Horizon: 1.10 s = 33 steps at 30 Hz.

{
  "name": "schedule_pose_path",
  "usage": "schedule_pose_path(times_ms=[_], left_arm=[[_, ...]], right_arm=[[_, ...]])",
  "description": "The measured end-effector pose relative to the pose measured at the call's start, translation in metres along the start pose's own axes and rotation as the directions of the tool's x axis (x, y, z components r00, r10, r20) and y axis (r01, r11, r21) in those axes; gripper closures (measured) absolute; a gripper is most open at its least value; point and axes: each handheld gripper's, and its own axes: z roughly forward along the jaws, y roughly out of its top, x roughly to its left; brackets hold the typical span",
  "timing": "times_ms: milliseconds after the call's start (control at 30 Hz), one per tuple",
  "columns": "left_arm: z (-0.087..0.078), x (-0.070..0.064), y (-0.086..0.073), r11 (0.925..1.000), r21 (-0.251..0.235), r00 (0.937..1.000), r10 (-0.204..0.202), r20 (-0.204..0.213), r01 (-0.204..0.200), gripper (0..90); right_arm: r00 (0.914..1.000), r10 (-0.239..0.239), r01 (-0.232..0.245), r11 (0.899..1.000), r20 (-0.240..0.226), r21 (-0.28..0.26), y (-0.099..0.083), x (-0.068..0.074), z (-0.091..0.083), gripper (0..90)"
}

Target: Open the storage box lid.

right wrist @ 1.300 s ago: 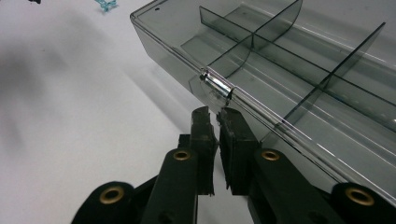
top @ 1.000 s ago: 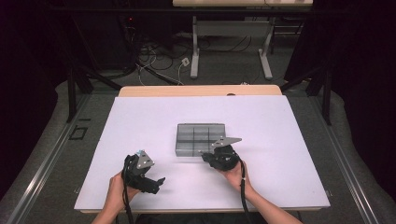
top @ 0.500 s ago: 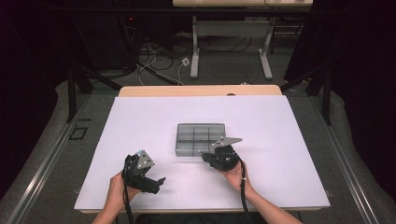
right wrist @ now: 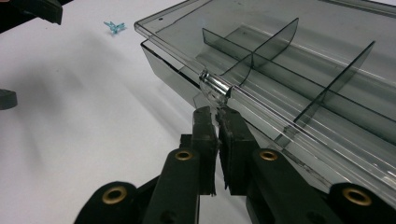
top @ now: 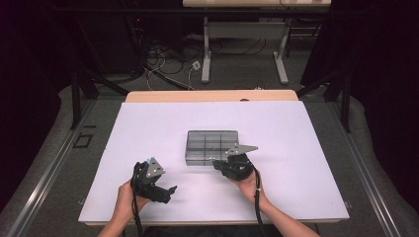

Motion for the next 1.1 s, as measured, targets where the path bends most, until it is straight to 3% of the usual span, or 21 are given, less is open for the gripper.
schedule_pose_path(times_ms=[33, 100, 133, 200, 333, 467, 600, 833, 967, 1100], left_arm=[[0.002, -0.001, 0.001, 0.9999, -0.015, 0.9999, -0.002, -0.011, 0.002, 0.0], [0.001, -0.001, 0.003, 0.9999, -0.009, 1.0, 0.009, -0.003, -0.009, 0.0], [0.004, -0.002, 0.003, 0.9995, -0.033, 0.9999, 0.004, -0.011, -0.004, 0.0], [0.005, -0.001, 0.006, 0.9992, -0.039, 1.0, 0.0, -0.007, 0.0, 0.0], [0.01, -0.001, 0.014, 0.9985, -0.054, 0.9999, 0.009, -0.005, -0.009, 0.0], [0.019, -0.004, 0.023, 0.9981, -0.055, 0.9995, 0.03, -0.005, -0.03, 0.0], [0.027, -0.005, 0.032, 0.9981, -0.055, 0.9996, 0.026, 0.008, -0.025, 0.0], [0.036, 0.0, 0.051, 0.9984, -0.054, 0.9999, 0.013, -0.011, -0.013, 0.0], [0.039, 0.003, 0.058, 0.9992, -0.039, 0.9997, -0.007, -0.023, 0.006, 10.1], [0.041, 0.005, 0.066, 0.9983, -0.058, 0.9993, -0.011, -0.037, 0.008, 22.3]], right_arm=[[1.0, 0.0, 0.0, 1.0, -0.002, 0.015, 0.001, 0.0, -0.001, 85.5], [1.0, 0.0, 0.0, 1.0, -0.001, 0.005, 0.001, 0.001, -0.001, 85.5], [1.0, 0.002, -0.002, 1.0, -0.005, -0.018, 0.001, 0.001, 0.0, 85.5], [1.0, 0.0, 0.0, 1.0, -0.006, 0.005, 0.002, 0.0, -0.003, 85.4], [1.0, 0.004, -0.004, 1.0, 0.002, -0.016, 0.001, -0.001, -0.001, 85.1], [1.0, 0.007, -0.007, 1.0, -0.004, -0.006, 0.001, -0.002, -0.002, 85.1], [1.0, 0.004, -0.004, 1.0, -0.001, -0.021, 0.003, -0.001, -0.005, 85.1], [1.0, -0.007, 0.007, 0.999, 0.003, -0.044, 0.006, -0.001, -0.008, 85.1], [1.0, -0.006, 0.006, 0.999, 0.001, -0.049, 0.008, -0.001, -0.01, 85.2], [1.0, -0.008, 0.008, 0.999, 0.003, -0.048, 0.008, -0.001, -0.01, 85.2]])
